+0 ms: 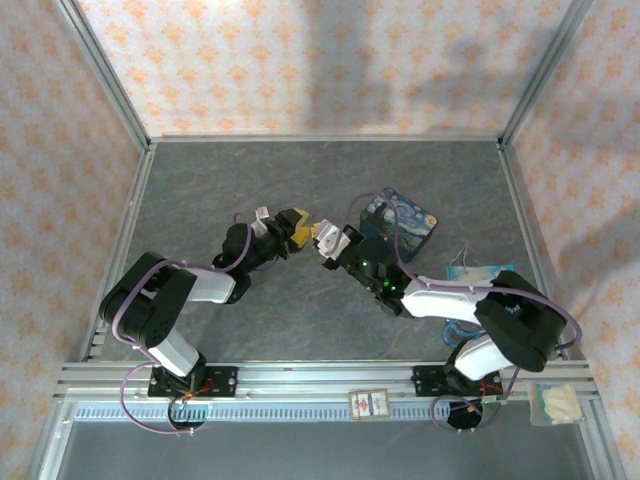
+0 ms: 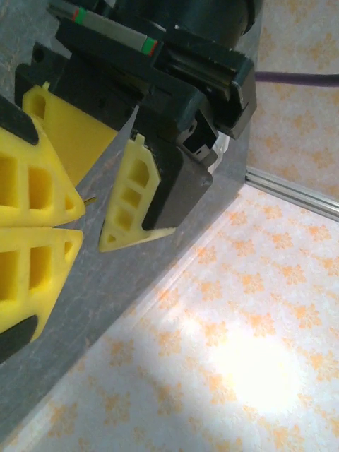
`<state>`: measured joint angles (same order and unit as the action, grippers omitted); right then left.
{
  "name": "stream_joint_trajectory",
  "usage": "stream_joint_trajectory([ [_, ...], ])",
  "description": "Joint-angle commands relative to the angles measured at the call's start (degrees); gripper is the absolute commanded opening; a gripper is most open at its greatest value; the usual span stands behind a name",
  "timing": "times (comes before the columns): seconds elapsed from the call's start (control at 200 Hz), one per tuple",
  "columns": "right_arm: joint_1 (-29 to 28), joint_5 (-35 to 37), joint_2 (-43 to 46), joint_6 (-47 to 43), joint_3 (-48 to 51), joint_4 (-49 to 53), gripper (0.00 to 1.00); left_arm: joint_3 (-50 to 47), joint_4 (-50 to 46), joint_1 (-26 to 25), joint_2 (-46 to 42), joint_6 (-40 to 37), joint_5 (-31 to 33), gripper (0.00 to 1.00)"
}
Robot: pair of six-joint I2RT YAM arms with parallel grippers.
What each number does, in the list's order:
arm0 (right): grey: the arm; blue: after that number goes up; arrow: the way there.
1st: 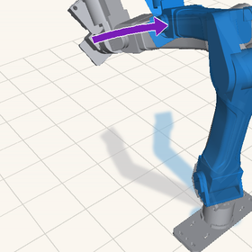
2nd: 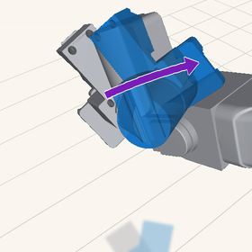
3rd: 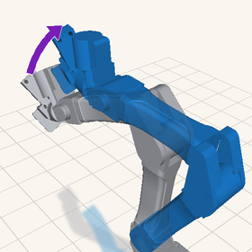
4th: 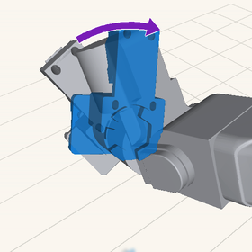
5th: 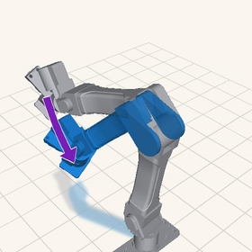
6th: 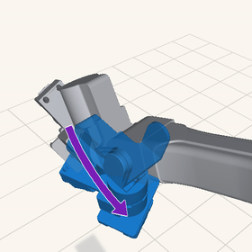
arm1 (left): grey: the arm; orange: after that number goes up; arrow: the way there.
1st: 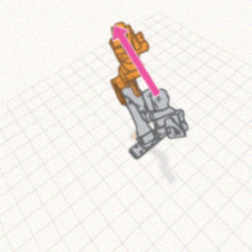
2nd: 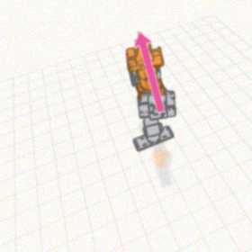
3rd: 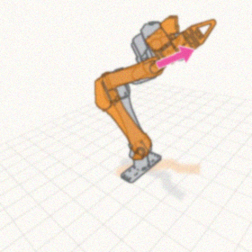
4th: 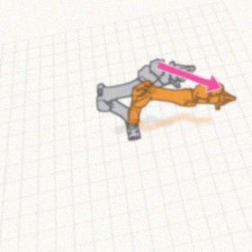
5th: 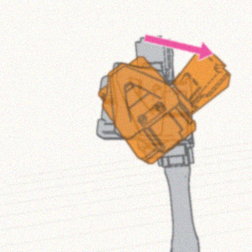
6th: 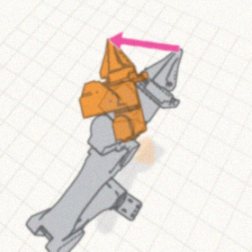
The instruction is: Unlock the padlock with the key
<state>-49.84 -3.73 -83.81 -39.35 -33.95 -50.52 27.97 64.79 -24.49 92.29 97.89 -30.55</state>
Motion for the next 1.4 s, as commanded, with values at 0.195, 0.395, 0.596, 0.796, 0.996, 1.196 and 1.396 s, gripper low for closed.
stream_joint_trajectory([
  [0.195,-1.17,2.78,-3.8,-5.56,0.56,-5.76,0.0,0.36,2.98,-0.64,0.6,1.8,0.74,0.34],
  [0.395,-2.25,4.05,-5.71,-9.18,0.29,-5.68,0.0,0.42,3.77,-0.64,0.87,2.57,0.49,0.28],
  [0.596,-3.29,5.06,-6.21,-11.39,0.79,-5.64,0.0,0.6,2.53,-0.54,0.77,1.79,0.74,0.19],
  [0.796,-3.49,4.95,-5.69,-12.35,1.47,-4.97,0.0,0.95,2.27,-0.55,1.48,1.43,0.69,0.09],
  [0.996,-3.59,4.33,-5.33,-11.66,1.6,-5.02,0.0,1.3,2.25,-0.54,1.96,1.04,0.93,0.0],
  [1.196,-3.59,4.08,-2.49,-3.9,1.71,-3.24,0.58,2.12,-0.58,1.8,1.49,-4.29,0.64,0.0],
  [1.396,-1.69,3.39,3.69,11.75,1.83,2.71,0.65,4.63,-8.45,6.19,-0.74,-17.46,0.0,0.0],
])
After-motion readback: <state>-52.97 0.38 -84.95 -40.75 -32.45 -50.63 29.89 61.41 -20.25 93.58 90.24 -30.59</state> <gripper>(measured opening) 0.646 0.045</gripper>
